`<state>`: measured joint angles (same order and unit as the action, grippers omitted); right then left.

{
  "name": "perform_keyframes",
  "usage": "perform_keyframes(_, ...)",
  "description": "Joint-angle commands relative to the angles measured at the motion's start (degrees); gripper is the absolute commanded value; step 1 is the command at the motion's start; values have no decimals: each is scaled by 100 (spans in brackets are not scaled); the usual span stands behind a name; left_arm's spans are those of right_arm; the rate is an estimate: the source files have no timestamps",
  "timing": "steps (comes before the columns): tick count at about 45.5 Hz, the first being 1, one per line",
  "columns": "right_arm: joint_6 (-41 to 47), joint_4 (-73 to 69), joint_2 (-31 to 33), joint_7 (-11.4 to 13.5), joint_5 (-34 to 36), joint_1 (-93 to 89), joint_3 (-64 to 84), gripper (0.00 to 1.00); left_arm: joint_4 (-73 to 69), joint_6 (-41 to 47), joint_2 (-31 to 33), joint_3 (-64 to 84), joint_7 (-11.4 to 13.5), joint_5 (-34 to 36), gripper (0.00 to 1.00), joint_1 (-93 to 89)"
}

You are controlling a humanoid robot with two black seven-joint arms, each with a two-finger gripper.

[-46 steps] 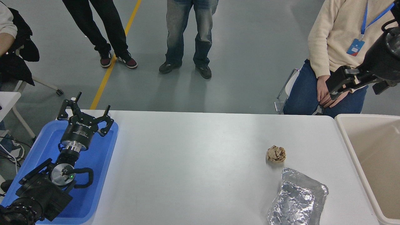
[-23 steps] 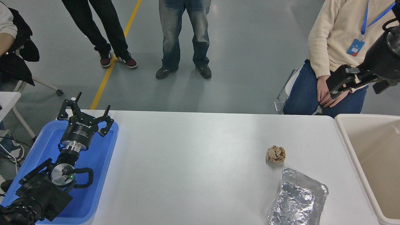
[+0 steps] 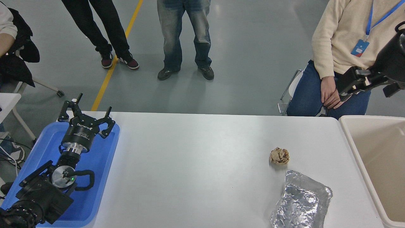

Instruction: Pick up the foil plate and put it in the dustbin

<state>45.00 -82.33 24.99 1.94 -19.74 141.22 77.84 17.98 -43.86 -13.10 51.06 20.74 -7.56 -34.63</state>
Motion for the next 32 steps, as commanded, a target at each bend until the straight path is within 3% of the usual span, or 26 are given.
perform_keyframes(1, 0, -20, 32, 0, 23, -201, 12, 100, -5, 0, -9, 0, 9, 0, 100, 0)
perform_keyframes(19, 0, -47, 304, 0, 23, -955, -163, 100, -5, 0, -9, 0, 0, 0, 100, 0)
perform_keyframes(29, 0, -47, 489, 0, 23, -1957, -463, 81, 4, 0, -9, 0, 9, 0, 100, 0)
perform_keyframes(32, -298, -47, 568, 0, 22, -2274, -463, 81, -5, 0, 0, 0, 9, 0, 100, 0)
